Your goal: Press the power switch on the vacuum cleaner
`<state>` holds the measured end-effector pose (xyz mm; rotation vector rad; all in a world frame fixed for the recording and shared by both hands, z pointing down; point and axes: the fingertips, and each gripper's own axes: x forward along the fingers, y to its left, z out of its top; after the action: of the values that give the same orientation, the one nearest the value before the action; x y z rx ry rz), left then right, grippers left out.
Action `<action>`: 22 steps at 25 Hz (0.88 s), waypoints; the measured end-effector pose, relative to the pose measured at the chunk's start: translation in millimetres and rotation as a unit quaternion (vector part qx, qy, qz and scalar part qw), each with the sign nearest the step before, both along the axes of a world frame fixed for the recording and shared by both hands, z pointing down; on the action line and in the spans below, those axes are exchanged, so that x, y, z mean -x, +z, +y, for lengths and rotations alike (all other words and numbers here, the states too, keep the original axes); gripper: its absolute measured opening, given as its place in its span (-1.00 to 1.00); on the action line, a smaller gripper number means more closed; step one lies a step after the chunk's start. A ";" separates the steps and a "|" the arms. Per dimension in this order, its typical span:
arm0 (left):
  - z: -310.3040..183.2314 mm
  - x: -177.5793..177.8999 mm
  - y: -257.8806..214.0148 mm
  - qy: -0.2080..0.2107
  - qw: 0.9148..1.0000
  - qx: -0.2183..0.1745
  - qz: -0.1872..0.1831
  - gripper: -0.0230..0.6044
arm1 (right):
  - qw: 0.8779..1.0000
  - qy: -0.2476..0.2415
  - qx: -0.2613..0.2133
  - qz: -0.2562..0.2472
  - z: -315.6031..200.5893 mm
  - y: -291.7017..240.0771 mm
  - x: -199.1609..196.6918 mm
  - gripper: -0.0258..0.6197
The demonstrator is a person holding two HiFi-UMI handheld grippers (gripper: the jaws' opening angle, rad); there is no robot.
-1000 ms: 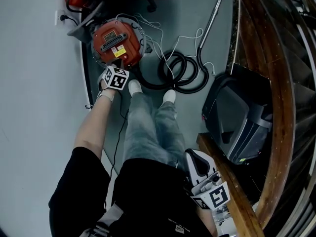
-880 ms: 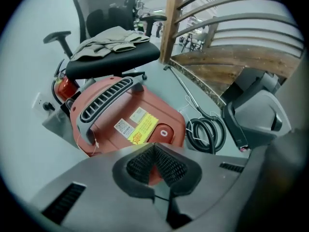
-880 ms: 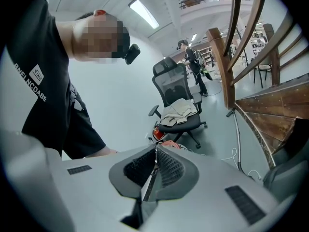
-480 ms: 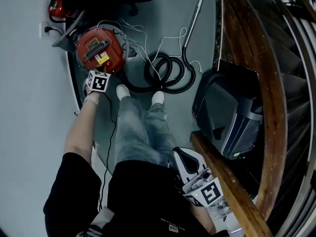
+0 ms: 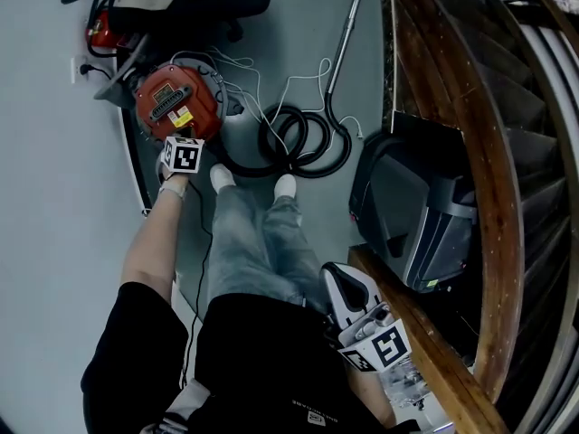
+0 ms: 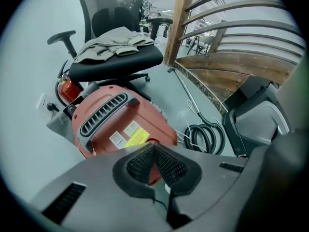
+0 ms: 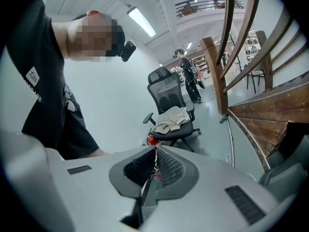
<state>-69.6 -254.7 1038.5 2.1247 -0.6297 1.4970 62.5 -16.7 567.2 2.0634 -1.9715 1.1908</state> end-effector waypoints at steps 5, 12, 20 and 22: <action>2.7 -21.4 -30.2 0.018 1.000 -0.012 0.015 -0.88 | 1.000 0.015 -0.001 0.000 1.9 -8.2 -14.5 -0.83; 6.3 -28.8 -80.9 0.026 0.999 -0.027 0.021 -0.88 | 1.000 0.007 0.005 0.005 10.6 -24.3 -20.4 -0.83; 24.5 -38.7 -160.6 0.048 0.996 -0.048 0.050 -0.88 | 0.999 0.022 -0.016 -0.021 21.6 -49.4 -28.7 -0.83; 33.9 -42.9 -187.0 0.063 0.995 -0.055 0.061 -0.88 | 0.999 0.024 -0.022 -0.020 24.0 -56.7 -31.0 -0.83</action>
<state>-26.7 -220.7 851.5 2.3585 -0.5557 1.4133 93.5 7.2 510.5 2.1368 -1.9946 1.2157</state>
